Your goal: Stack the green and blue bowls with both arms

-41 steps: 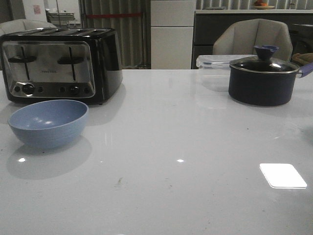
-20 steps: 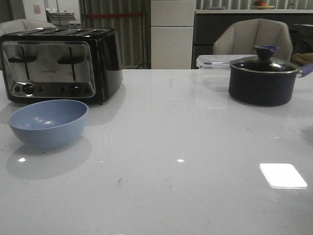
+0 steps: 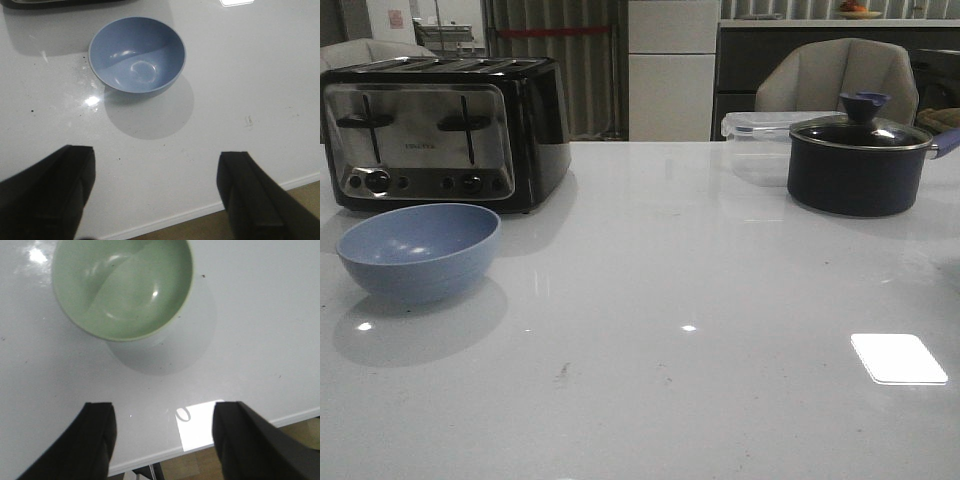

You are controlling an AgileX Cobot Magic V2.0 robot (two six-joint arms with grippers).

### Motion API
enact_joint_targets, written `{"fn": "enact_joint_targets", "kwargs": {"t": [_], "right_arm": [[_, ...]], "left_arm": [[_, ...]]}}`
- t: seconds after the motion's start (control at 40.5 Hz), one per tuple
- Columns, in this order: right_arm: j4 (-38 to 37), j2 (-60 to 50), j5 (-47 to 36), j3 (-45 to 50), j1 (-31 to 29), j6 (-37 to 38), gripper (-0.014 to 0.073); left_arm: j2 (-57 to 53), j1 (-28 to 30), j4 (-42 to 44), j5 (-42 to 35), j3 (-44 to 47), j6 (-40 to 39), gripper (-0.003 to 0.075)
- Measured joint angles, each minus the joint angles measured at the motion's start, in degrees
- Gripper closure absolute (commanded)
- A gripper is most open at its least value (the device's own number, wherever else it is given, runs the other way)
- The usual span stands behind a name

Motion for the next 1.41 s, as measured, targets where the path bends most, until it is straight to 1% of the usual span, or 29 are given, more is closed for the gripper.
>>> {"fn": "enact_joint_targets", "kwargs": {"t": [0.099,0.222,0.37,0.518,0.79,0.864,0.987,1.11,1.308,1.406], "right_arm": [[1.14,5.88,0.79,-3.95,-2.98,-0.97,0.0069],[2.56,13.86,1.54,-8.34,-5.18,-1.56,0.0101],[3.36,22.35,1.43,-12.43,-5.41,-2.38,0.0153],[4.02,29.04,0.01,-15.36,-5.41,-2.77,0.0154],[5.99,36.59,-2.58,-18.19,-5.41,-3.37,0.0163],[6.6,37.98,-3.11,-18.89,-5.41,-3.58,0.0218],[7.65,39.02,-3.75,-19.26,-5.41,-4.07,0.0353],[8.03,39.02,-4.29,-19.44,-5.41,-4.07,0.0445],[8.3,39.02,-4.57,-19.77,-5.41,-4.56,0.0546],[9.08,38.64,-4.57,-19.77,-5.41,-6.37,0.0558]], "left_arm": [[0.0,0.0,0.0,0.0,0.0,0.0,0.0158],[0.0,0.0,0.0,0.0,0.0,0.0,0.0158],[0.09,0.0,0.0,0.0,0.0,0.0,0.0158],[0.09,0.0,0.0,-0.14,0.27,0.0,0.0158],[0.09,0.0,0.0,-0.14,1.97,0.0,0.0158],[0.21,0.0,0.0,-0.14,1.97,0.0,0.0158],[0.21,0.0,0.0,-0.14,2.22,0.0,0.0158],[0.21,0.0,0.0,-0.14,2.24,0.0,0.0158],[0.21,0.0,0.0,-0.14,2.24,0.0,0.0158],[0.21,0.0,0.0,-0.14,2.24,0.0,0.0158]]}}
